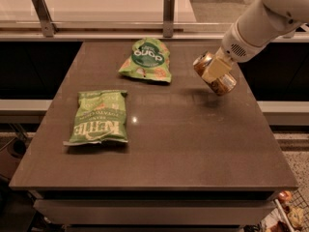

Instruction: Knock orange can over

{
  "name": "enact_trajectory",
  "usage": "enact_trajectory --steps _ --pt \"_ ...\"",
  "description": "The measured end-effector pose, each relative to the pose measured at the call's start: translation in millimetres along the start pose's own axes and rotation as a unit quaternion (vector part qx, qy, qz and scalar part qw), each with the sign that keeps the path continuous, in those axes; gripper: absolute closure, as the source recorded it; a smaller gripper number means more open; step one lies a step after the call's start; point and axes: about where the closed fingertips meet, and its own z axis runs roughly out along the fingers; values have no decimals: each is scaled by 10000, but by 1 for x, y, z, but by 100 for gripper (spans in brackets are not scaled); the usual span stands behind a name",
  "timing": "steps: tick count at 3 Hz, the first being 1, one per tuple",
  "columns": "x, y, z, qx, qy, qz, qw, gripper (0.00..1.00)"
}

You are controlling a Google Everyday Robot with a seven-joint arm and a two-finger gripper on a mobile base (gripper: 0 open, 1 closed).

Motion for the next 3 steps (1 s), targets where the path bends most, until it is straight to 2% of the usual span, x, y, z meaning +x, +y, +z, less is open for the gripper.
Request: enact_trajectory --steps 1,2,3 --pt "7 20 17 -309 530 -182 9980 100" --pt "8 47 40 -654 1063 -450 9912 100" --pt "0 62 55 -887 1177 -656 9869 100"
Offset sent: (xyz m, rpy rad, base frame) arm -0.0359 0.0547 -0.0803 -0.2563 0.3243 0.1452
